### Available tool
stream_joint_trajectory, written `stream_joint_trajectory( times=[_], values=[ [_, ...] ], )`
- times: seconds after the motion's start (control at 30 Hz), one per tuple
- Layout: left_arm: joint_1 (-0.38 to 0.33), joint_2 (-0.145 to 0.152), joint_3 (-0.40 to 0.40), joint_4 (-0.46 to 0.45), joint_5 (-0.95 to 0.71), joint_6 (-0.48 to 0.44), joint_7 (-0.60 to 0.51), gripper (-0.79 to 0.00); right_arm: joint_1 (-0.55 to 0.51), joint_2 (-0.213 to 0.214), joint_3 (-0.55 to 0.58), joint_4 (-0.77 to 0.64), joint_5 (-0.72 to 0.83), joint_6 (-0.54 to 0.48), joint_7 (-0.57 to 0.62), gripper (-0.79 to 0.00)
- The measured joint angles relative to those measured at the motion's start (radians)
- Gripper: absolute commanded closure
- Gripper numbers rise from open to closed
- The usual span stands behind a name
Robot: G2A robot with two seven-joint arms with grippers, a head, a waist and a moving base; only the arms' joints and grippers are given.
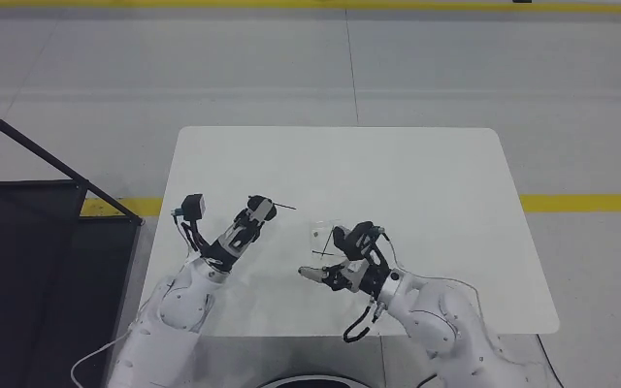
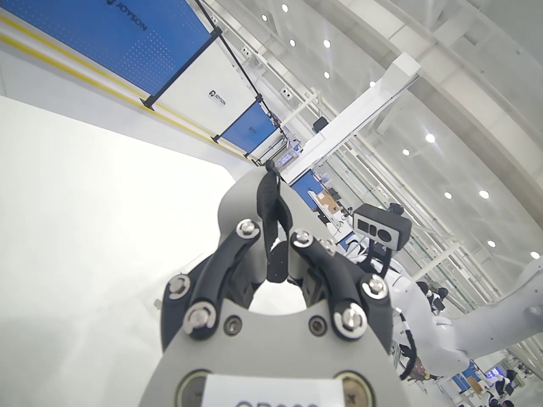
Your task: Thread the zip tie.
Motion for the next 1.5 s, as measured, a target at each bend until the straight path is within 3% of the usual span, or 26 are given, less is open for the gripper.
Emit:
stream_joint_trajectory(
  times=[0.2, 0.53, 0.73, 0.8, 0.93, 1.1, 1.2, 1.3, 1.5],
  values=[
    [0.014, 0.004, -0.022, -0.01, -0.015, 0.008, -0.009, 0.0, 0.067, -0.019, -0.1, 0.0, -0.093, 0.101, 0.165, -0.785],
    [0.017, 0.004, -0.025, -0.007, -0.026, 0.014, -0.016, 0.0, 0.074, -0.024, -0.111, 0.003, -0.103, 0.129, 0.167, -0.785],
    [0.017, 0.004, -0.025, -0.007, -0.026, 0.014, -0.016, 0.0, 0.108, -0.04, -0.166, -0.004, -0.186, 0.219, 0.236, -0.785],
    [0.017, 0.004, -0.025, -0.007, -0.026, 0.014, -0.015, 0.0, 0.137, -0.05, -0.195, -0.001, -0.217, 0.252, 0.283, -0.711],
    [0.017, 0.004, -0.025, -0.007, -0.026, 0.014, -0.016, 0.0, 0.196, -0.071, -0.245, 0.018, -0.262, 0.319, 0.374, -0.674],
    [0.017, 0.004, -0.025, -0.007, -0.026, 0.014, -0.016, 0.0, 0.265, -0.097, -0.282, 0.061, -0.265, 0.373, 0.479, -0.511],
    [0.017, 0.004, -0.025, -0.007, -0.026, 0.014, -0.016, 0.0, 0.293, -0.109, -0.293, 0.088, -0.269, 0.4, 0.524, -0.48],
    [0.017, 0.004, -0.025, -0.007, -0.026, 0.014, -0.016, 0.0, 0.312, -0.12, -0.304, 0.108, -0.276, 0.42, 0.557, -0.394],
    [0.017, 0.004, -0.025, -0.007, -0.026, 0.014, -0.016, 0.0, 0.338, -0.137, -0.321, 0.131, -0.303, 0.438, 0.605, -0.363]
  ],
)
